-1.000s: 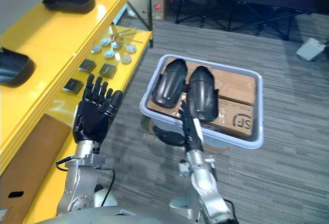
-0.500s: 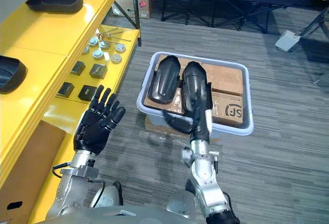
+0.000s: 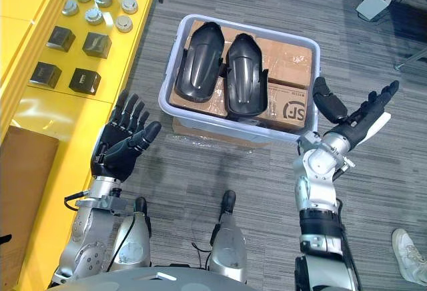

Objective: Walk over and take three plastic housings, then place them on the shelf

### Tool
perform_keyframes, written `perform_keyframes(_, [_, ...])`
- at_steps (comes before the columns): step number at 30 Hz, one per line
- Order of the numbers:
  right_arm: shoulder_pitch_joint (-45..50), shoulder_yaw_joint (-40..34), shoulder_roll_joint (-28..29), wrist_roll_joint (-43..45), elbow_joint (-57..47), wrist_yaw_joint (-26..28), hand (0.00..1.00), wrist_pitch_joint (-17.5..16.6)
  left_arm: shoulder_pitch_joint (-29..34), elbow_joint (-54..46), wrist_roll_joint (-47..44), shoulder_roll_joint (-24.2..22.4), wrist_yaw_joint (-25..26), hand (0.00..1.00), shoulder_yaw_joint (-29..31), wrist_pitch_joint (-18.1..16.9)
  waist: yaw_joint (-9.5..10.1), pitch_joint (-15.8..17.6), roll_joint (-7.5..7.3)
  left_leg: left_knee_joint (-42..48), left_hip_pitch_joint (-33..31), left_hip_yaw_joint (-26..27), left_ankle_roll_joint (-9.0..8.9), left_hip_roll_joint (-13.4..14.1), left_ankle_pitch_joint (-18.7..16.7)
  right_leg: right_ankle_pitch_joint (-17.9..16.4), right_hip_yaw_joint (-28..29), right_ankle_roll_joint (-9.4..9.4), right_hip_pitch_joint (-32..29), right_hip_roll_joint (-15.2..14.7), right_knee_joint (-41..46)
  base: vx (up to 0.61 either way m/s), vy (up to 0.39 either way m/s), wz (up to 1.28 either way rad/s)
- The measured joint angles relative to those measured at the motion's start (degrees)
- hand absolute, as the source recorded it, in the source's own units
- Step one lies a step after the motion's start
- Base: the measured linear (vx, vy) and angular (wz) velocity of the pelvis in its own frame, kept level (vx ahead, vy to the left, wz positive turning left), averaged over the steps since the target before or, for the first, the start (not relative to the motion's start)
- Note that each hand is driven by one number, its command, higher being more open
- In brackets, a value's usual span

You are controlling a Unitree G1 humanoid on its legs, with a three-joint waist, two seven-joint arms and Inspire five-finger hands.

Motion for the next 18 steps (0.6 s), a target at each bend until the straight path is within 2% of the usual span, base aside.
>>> perform_keyframes(5, [-10.3, 1.5, -5.8, 1.7, 13.4, 6.0, 1.0, 1.7, -1.1, 1.9, -0.1, 1.5, -0.8, 1.0, 1.5, 0.0, 1.77, 2.3, 0.38, 0.7, -1.0, -0.3, 0.19, -0.1, -0.1, 0.2, -0.2, -0.05, -0.6, 0.0, 0.0, -0.01, 0.008, 0.02])
perform_keyframes(10, [-22.0, 8.7, -12.6, 3.6, 25.8, 12.1, 1.0, 4.4, -3.8, 11.2, 2.4, 1.6, -0.5, 1.0, -0.1, 0.4, 2.69, 3.9, 2.21, 2.5, -4.0, -2.0, 0.28, -0.2, -0.2, 0.7, -0.9, 0.14, -2.1, 0.0, 0.0, -0.03, 0.015, 0.07])
perform_keyframes(16, [-30.3, 13.8, -17.4, 3.9, 33.5, 14.7, 1.0, 7.4, -5.4, 15.4, 2.7, 1.2, 0.4, 1.0, -3.6, 0.6, 3.89, 6.1, 4.68, 4.6, -6.9, -3.4, 0.58, -0.3, -0.4, 1.6, -2.2, -0.24, -3.3, 0.0, 0.1, -0.06, 0.025, 0.08])
perform_keyframes(18, [-32.5, 16.2, -19.0, 3.8, 36.0, 16.1, 1.0, 9.4, -5.8, 16.9, 2.7, 0.7, 1.1, 1.0, -3.9, 0.6, 4.77, 6.4, 5.6, 5.5, -8.4, -3.9, 0.67, -0.3, -0.4, 1.6, -2.5, -0.23, -4.1, 0.0, 0.2, -0.07, 0.024, 0.06])
